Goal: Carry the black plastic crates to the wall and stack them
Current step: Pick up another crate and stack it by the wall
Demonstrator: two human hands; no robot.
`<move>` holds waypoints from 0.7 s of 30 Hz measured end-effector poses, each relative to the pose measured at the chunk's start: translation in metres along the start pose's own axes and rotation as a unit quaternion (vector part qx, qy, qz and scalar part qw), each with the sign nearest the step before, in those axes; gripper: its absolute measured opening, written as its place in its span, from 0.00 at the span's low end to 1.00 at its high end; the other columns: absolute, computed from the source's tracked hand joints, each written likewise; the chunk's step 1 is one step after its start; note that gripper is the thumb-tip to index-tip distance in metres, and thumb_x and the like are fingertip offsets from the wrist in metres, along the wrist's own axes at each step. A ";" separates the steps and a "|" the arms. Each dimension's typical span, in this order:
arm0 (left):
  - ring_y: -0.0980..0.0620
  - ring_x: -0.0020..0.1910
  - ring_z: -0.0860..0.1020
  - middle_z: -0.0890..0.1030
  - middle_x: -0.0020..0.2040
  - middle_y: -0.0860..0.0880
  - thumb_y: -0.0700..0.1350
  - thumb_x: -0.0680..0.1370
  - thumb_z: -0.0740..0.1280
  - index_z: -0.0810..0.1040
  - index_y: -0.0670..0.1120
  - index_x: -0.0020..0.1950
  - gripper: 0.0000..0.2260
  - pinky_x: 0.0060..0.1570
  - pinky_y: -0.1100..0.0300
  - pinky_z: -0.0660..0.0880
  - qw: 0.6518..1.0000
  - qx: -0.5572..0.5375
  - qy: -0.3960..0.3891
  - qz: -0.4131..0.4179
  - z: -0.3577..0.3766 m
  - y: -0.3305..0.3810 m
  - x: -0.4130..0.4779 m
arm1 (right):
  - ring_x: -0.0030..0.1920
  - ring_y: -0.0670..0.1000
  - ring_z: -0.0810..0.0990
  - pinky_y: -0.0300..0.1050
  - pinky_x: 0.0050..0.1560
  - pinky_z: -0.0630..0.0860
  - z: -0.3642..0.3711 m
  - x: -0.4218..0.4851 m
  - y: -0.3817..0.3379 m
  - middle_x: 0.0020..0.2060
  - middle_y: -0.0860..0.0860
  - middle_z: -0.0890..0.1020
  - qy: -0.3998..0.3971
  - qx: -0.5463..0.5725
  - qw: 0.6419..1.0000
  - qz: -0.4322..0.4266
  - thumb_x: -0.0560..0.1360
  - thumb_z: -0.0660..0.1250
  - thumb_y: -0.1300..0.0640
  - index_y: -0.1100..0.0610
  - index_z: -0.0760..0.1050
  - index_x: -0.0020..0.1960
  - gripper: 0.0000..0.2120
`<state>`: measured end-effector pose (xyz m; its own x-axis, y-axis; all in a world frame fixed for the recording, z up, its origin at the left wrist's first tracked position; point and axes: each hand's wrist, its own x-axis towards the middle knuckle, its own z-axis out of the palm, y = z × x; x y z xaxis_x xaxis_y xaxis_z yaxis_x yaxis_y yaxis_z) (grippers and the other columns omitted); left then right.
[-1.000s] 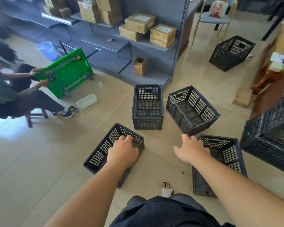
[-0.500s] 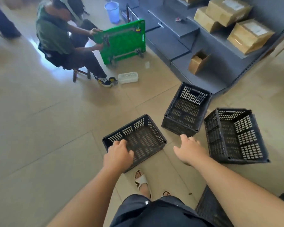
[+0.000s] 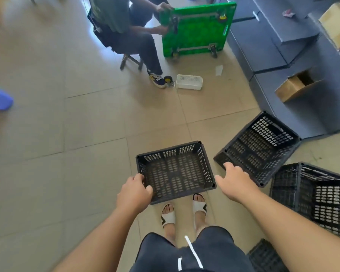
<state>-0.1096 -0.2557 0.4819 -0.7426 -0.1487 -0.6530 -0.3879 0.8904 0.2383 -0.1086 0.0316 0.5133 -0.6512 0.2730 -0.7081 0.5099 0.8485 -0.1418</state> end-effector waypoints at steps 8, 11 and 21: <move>0.43 0.68 0.73 0.73 0.71 0.45 0.52 0.81 0.61 0.69 0.48 0.75 0.23 0.64 0.47 0.73 0.996 -0.030 -0.009 -0.088 0.036 -0.014 0.050 | 0.70 0.62 0.72 0.57 0.66 0.72 0.006 0.098 -0.006 0.73 0.60 0.71 -0.040 0.022 0.999 -0.007 0.82 0.60 0.44 0.55 0.60 0.80 0.29; 0.43 0.68 0.73 0.74 0.70 0.44 0.51 0.80 0.63 0.70 0.47 0.74 0.23 0.65 0.47 0.72 0.993 -0.044 -0.021 -0.111 0.062 -0.025 0.079 | 0.70 0.62 0.72 0.57 0.66 0.72 0.023 0.140 0.000 0.74 0.60 0.70 -0.045 0.024 0.999 0.009 0.82 0.60 0.45 0.55 0.60 0.80 0.30; 0.43 0.57 0.76 0.75 0.70 0.42 0.49 0.81 0.64 0.72 0.45 0.73 0.21 0.54 0.51 0.75 0.982 -0.103 -0.029 -0.156 0.160 -0.070 0.216 | 0.70 0.63 0.73 0.56 0.64 0.72 0.129 0.275 0.017 0.74 0.60 0.71 -0.052 0.039 0.996 0.067 0.82 0.60 0.46 0.57 0.61 0.79 0.29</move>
<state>-0.1557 -0.2813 0.2096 -0.5401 -0.3706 -0.7556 -0.6985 0.6982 0.1568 -0.2066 0.0631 0.2270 -0.5152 0.3292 -0.7914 0.6326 0.7690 -0.0920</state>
